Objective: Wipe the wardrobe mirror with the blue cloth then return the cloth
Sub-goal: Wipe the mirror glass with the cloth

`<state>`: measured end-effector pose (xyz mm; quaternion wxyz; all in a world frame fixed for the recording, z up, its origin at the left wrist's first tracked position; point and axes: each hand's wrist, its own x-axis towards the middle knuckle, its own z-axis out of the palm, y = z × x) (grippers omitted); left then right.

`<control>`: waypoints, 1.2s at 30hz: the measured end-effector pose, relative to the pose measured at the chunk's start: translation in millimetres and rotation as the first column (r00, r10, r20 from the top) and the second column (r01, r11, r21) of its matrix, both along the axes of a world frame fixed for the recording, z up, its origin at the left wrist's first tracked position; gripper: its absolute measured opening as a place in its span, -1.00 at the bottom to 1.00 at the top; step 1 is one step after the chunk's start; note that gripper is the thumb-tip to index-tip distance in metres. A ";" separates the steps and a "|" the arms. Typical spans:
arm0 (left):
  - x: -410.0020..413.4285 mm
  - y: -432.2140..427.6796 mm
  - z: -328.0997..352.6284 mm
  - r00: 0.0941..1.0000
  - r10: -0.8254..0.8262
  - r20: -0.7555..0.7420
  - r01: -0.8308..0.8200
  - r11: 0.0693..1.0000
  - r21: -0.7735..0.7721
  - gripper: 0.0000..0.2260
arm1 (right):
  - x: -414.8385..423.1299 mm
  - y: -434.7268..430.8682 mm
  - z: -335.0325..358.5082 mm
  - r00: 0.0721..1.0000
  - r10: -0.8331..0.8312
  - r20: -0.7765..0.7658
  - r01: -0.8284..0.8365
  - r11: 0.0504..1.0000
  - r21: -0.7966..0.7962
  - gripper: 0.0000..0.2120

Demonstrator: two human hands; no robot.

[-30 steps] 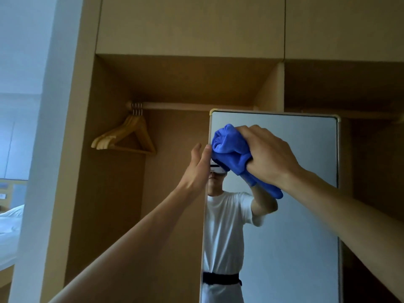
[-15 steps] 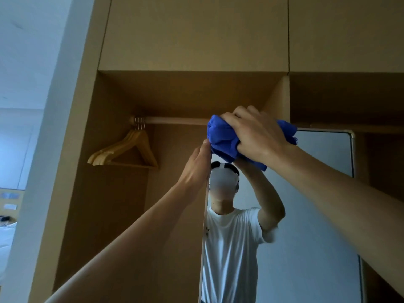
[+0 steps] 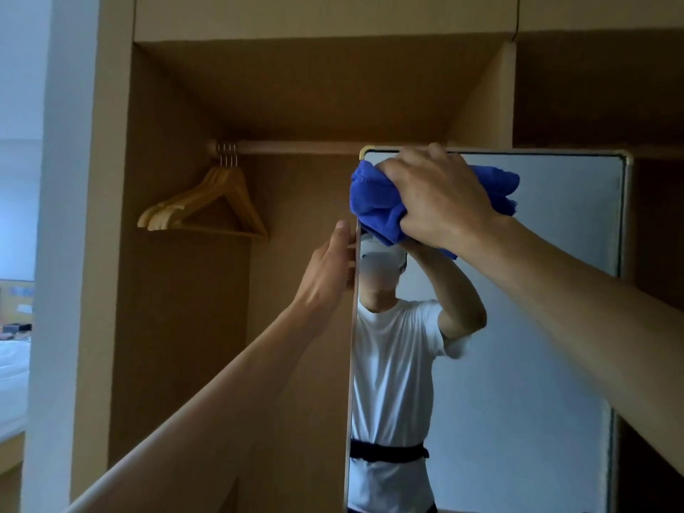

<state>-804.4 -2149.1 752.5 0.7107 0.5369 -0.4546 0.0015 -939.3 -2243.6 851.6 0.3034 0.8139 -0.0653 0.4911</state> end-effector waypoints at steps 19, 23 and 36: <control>3.1 -4.5 -120.6 0.988 -0.040 -0.151 0.051 0.996 0.066 -0.52 | 0.7 9.8 -130.4 0.989 -0.099 -0.110 0.105 0.993 0.048 -0.58; 1.4 -3.0 -145.0 0.977 -0.043 -0.207 0.061 0.995 0.083 -0.55 | 0.9 11.7 -162.7 0.986 -0.116 -0.122 0.123 0.991 0.055 -0.56; -0.7 0.0 -236.8 0.935 0.001 -0.353 0.063 0.983 0.170 -0.48 | 1.7 13.9 -263.2 0.972 -0.119 -0.201 0.150 0.978 0.144 -0.51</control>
